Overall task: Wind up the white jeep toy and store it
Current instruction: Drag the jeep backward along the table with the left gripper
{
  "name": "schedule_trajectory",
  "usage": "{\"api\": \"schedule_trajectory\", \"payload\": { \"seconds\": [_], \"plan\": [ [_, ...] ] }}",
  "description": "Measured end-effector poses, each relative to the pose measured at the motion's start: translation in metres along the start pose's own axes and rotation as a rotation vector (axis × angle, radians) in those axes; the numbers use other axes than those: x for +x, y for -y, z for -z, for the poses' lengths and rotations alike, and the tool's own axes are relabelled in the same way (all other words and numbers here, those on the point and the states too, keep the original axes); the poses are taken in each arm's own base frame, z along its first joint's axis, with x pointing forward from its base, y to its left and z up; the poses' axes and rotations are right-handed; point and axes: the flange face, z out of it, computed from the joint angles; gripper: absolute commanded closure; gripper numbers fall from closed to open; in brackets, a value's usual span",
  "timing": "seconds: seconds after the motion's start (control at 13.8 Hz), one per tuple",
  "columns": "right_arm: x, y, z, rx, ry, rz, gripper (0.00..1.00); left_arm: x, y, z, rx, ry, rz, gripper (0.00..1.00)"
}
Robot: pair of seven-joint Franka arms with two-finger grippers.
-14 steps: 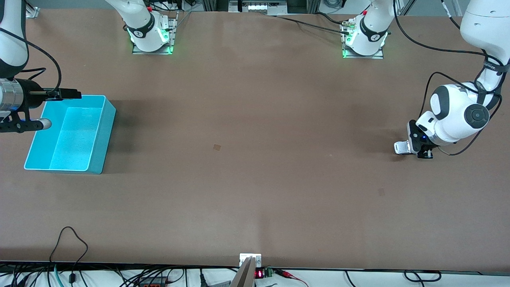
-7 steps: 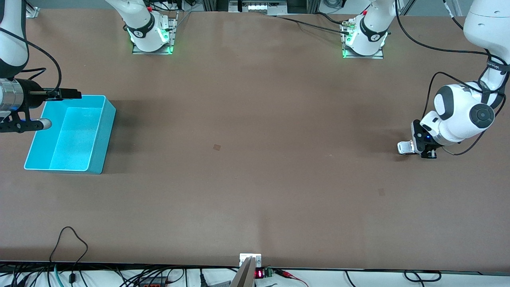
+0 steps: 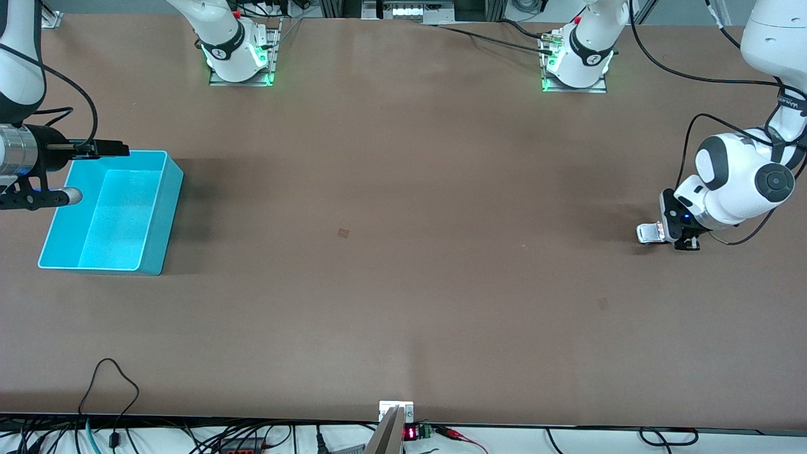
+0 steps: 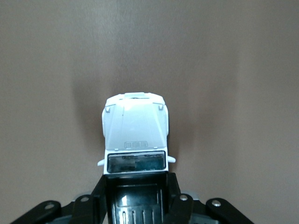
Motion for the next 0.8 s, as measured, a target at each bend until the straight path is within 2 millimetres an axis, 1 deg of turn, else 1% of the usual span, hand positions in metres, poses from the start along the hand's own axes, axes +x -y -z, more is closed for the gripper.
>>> {"api": "schedule_trajectory", "payload": {
  "seconds": [0.22,0.36,0.43,0.51,0.58,0.65,0.8],
  "plan": [
    [0.000,0.000,0.000,0.000,0.000,0.000,0.00,-0.015,0.000,-0.001,0.002,0.002,-0.010,0.94],
    [0.000,0.000,0.000,0.000,0.001,0.000,0.00,-0.020,0.000,-0.001,0.002,0.002,-0.010,0.91],
    [0.000,0.000,0.000,0.000,0.001,0.000,0.00,-0.021,-0.001,-0.001,0.002,0.002,-0.010,0.81],
    [0.000,0.000,0.000,0.000,0.002,0.000,0.00,-0.021,0.000,-0.001,0.002,0.002,-0.012,0.55],
    [0.000,0.000,0.000,0.000,0.002,0.000,0.00,-0.020,0.000,-0.001,0.002,0.001,-0.015,0.18],
    [0.000,0.000,0.000,0.000,0.002,0.000,0.00,-0.017,0.001,-0.001,0.000,-0.001,-0.019,0.00],
    [0.000,0.000,0.000,0.000,0.003,0.000,0.00,-0.004,0.001,-0.016,-0.019,-0.029,-0.037,0.00]
  ]
}}
